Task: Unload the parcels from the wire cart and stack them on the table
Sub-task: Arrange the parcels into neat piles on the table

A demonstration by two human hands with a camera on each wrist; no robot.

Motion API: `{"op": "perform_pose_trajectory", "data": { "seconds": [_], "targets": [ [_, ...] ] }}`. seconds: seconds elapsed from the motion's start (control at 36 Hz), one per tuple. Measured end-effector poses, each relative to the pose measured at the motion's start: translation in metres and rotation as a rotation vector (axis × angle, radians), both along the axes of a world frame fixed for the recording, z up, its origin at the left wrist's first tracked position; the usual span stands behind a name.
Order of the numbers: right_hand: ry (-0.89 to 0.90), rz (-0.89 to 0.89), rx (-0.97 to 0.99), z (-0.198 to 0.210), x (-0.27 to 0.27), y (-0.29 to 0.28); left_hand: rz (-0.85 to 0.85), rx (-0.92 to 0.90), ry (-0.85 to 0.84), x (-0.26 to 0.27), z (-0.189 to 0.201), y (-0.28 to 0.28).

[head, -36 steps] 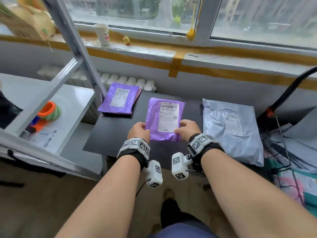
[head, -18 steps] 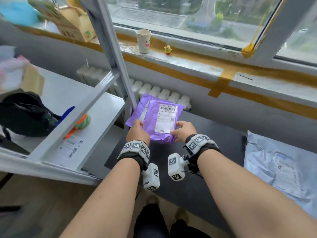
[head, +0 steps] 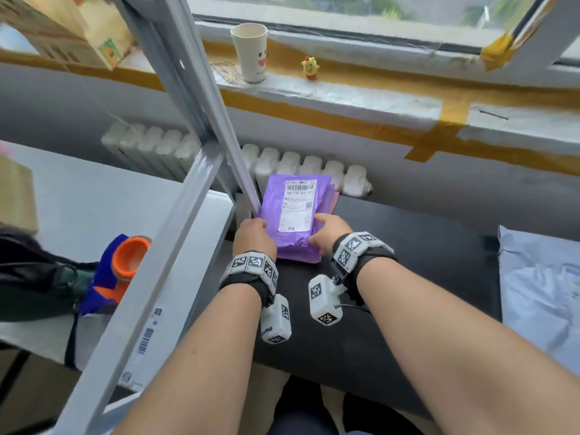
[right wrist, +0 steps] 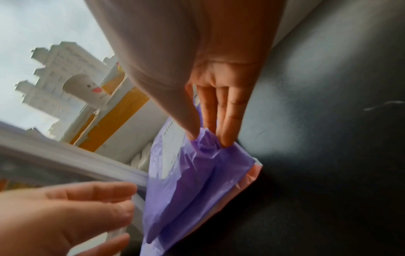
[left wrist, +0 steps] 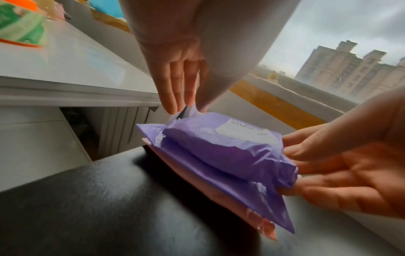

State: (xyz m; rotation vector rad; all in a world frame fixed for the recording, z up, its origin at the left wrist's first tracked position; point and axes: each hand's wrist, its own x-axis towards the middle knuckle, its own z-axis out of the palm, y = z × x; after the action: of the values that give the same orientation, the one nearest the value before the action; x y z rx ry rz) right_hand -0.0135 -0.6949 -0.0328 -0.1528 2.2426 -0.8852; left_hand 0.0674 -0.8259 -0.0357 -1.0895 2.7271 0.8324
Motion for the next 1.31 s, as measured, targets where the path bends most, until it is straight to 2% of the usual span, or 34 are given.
{"op": "perform_pose_trajectory", "data": {
  "seconds": [0.08, 0.22, 0.36, 0.53, 0.72, 0.92, 1.08, 1.31],
  "targets": [
    [0.010, 0.048, 0.101, 0.000, 0.001, -0.002, -0.054, -0.042, -0.028, -0.005, -0.002, -0.002],
    [0.044, 0.009, 0.146, 0.002, -0.005, 0.010, -0.115, -0.041, -0.016, -0.016, 0.000, 0.006],
    [0.058, -0.103, 0.154, 0.009, -0.011, 0.035, -0.166, -0.040, 0.036, -0.029, 0.002, 0.025],
    [0.066, -0.277, 0.162, 0.016, -0.012, 0.093, -0.297, -0.014, 0.071, -0.054, 0.009, 0.072],
    [0.126, -0.529, 0.190, 0.020, 0.011, 0.193, -0.572, 0.004, 0.084, -0.073, 0.018, 0.173],
    [0.166, -0.741, 0.218, 0.029, 0.052, 0.313, -0.814, -0.001, 0.027, -0.056, 0.030, 0.291],
    [0.166, -0.848, 0.269, 0.036, 0.097, 0.426, -0.941, -0.009, 0.015, -0.030, 0.039, 0.404],
    [0.150, -0.957, 0.326, 0.031, 0.157, 0.577, -1.039, 0.038, 0.014, 0.020, 0.033, 0.556]
  ]
}}
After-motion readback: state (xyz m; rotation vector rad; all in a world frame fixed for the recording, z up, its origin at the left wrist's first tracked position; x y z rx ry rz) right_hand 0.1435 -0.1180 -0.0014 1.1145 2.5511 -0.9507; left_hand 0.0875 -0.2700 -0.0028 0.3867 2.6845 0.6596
